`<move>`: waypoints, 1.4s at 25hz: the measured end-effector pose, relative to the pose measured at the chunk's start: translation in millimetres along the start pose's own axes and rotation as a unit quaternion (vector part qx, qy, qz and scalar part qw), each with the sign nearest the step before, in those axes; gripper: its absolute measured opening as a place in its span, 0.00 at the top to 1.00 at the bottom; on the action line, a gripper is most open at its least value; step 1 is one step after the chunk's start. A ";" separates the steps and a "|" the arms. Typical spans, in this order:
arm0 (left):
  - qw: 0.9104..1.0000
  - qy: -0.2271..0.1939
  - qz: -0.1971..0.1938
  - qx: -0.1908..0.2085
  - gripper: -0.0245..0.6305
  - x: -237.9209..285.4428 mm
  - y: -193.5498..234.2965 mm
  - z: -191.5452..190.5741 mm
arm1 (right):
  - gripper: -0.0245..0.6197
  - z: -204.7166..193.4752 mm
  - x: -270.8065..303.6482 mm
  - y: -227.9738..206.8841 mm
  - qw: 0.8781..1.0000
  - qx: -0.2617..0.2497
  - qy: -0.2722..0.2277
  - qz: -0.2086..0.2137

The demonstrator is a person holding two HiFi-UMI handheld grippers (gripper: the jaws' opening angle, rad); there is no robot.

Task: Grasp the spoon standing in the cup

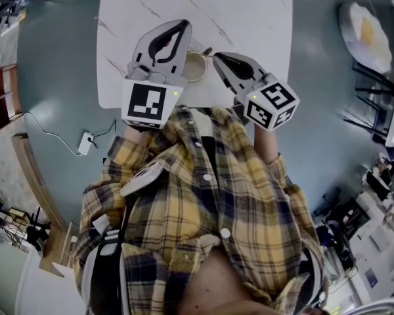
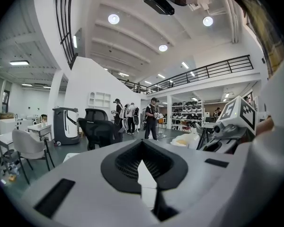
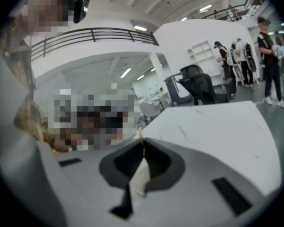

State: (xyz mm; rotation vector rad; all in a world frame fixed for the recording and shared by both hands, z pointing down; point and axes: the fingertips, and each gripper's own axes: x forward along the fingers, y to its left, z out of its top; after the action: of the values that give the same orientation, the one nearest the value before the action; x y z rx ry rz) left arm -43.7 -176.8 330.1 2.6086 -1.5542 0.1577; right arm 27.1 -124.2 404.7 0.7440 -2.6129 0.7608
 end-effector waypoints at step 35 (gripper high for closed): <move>0.996 -0.043 0.074 0.020 0.94 -45.1 22.4 44.9 | 0.91 135.5 1.6 57.9 0.976 -0.131 -0.172 0.032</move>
State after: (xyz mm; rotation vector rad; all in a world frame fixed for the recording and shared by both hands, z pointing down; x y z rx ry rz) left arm -83.1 -154.4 280.1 2.5612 -1.7915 0.0907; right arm -27.4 -160.2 272.6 0.7721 -2.9798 0.3093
